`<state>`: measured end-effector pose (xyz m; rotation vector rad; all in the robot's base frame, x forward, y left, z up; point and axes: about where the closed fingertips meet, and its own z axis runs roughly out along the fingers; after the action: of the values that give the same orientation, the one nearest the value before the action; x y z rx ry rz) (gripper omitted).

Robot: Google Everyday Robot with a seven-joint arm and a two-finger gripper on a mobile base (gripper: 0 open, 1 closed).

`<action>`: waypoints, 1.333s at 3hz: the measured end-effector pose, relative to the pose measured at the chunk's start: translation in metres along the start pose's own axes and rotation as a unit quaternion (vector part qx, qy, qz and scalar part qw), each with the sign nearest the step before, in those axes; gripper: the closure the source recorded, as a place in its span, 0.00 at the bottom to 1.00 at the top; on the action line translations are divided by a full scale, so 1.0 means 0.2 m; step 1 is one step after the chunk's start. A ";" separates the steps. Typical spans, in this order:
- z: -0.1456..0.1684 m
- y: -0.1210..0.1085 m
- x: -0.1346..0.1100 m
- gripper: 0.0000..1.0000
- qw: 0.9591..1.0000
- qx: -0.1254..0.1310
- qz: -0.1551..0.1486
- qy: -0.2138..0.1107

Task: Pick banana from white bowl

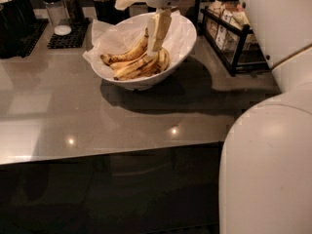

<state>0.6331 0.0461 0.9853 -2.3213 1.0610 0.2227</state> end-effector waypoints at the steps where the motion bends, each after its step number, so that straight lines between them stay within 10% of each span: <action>1: 0.00 0.00 0.00 0.27 1.000 0.000 0.000 0.000; 2: 0.08 0.00 0.03 0.11 1.000 -0.006 0.008 -0.016; 4: 0.25 0.05 0.12 0.17 0.998 -0.029 0.031 -0.052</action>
Offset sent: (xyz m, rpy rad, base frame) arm 0.0004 -0.0015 -0.0360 0.0086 0.1036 0.0234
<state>0.6451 0.0534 0.9310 -2.3014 1.0888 0.3995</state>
